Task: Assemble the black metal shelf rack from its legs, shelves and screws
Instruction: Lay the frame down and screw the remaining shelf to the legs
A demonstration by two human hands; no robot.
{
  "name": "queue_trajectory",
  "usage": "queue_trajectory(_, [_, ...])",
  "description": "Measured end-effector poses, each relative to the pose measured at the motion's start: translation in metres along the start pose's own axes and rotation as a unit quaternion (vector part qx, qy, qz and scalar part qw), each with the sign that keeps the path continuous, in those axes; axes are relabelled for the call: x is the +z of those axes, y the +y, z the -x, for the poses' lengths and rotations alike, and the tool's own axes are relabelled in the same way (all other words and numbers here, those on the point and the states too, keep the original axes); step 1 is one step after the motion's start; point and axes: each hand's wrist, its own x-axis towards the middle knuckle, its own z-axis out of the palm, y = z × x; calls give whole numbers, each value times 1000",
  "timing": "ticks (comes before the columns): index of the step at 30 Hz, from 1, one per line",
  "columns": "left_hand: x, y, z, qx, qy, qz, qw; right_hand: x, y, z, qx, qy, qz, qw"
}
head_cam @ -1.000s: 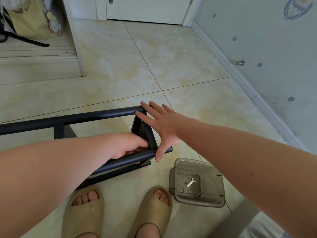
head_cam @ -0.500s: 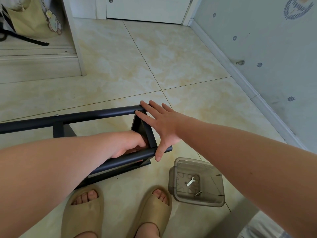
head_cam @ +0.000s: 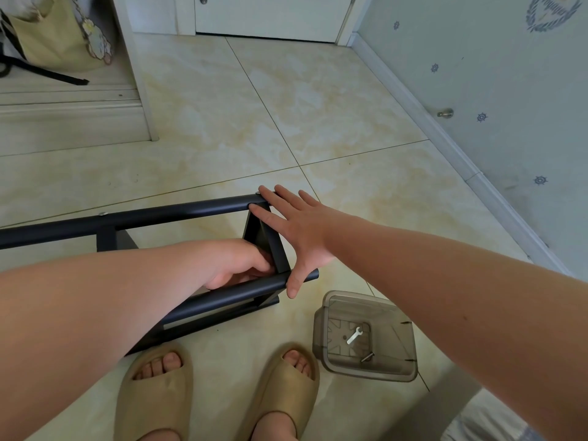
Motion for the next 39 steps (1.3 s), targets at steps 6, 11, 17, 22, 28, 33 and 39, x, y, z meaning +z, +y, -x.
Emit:
queue_trajectory(6, [3,4,0,-11,35,-54,998,-1,0,0,-1,-2,-3,1000])
queue_trajectory(11, [1,4,-3,-1,43,-88,995,0,0,0,-2,1,-2,1000])
queue_trajectory(17, [2,3,-5,-2,42,-54,998,1,1,0,-2,1,-4,1000])
queue_trajectory(22, [2,1,-8,7,41,-23,999,1,0,0,-3,5,-6,1000])
queue_trajectory(28, [4,-3,-8,13,18,4,1000,2,1,0,-5,14,-3,1000])
queue_trajectory(33, [3,-2,-5,23,24,5,999,3,1,0,-5,17,-4,1000])
queue_trajectory(39, [4,1,-2,30,21,11,999,3,1,1,-6,18,-9,1000])
